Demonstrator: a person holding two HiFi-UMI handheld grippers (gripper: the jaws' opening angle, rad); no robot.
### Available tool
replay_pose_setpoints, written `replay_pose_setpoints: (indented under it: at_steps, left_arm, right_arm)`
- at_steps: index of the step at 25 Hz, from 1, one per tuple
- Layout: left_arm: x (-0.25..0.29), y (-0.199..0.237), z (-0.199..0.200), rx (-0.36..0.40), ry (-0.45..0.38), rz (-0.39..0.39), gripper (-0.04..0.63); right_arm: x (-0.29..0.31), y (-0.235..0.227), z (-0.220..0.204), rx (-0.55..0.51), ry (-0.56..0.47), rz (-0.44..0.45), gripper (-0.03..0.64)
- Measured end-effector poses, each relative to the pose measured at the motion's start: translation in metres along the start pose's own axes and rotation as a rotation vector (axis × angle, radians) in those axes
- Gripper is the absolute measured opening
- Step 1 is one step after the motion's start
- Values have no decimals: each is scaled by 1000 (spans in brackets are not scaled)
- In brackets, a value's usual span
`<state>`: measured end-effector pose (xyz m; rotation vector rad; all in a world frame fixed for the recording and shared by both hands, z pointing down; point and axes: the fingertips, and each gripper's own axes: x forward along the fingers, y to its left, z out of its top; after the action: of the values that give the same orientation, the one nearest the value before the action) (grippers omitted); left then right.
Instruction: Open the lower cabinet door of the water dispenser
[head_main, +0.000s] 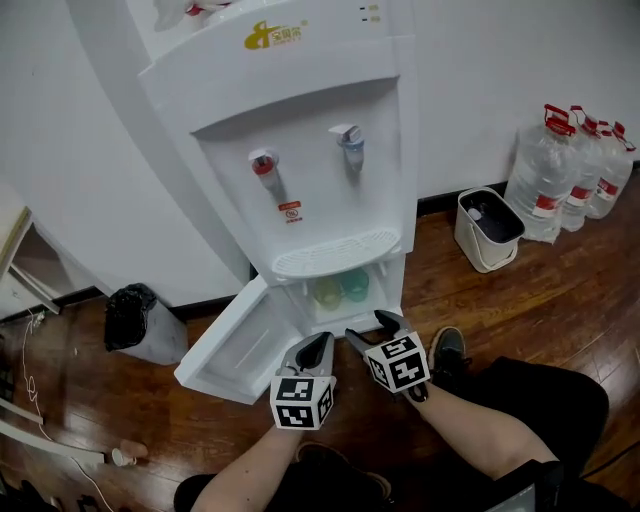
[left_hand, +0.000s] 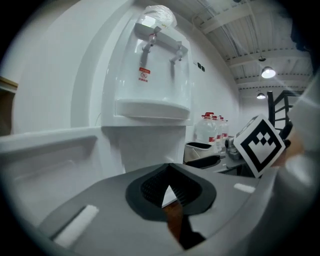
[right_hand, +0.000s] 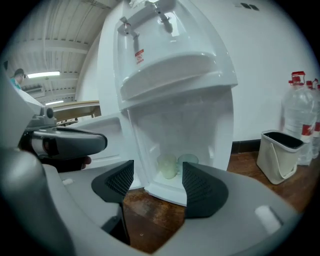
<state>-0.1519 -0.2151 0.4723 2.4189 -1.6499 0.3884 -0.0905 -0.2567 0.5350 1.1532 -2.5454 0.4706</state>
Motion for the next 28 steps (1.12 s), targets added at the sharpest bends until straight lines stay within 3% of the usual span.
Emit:
replay_pose_setpoints:
  at_steps: [5, 8, 13, 16, 20, 22, 25, 28]
  left_arm:
    - [-24, 0, 28, -17, -17, -23, 71]
    - [-34, -5, 54, 23, -19, -65, 74]
    - [-51, -3, 107, 93, -37, -80, 79]
    - [-55, -6, 139, 64, -47, -68, 83]
    - [-67, -5, 176, -4, -119, -23, 95]
    - [-75, -6, 181, 6, -127, -10, 102]
    - [-85, -14, 196, 40, -144, -51, 118]
    - [-99, -13, 213, -30, -208, -62, 122]
  right_arm:
    - [-30, 20, 21, -13, -4, 30, 293]
    - [-49, 28, 41, -18, -19, 51, 228]
    - [-80, 49, 76, -45, -37, 121, 200]
    - [-99, 58, 91, -15, -46, 157, 160]
    - [-119, 61, 118, -20, -68, 163, 129]
    - [-129, 66, 129, -22, -72, 173, 126]
    - [-143, 74, 146, 25, -80, 186, 96]
    - [-158, 83, 168, 29, -101, 193, 37]
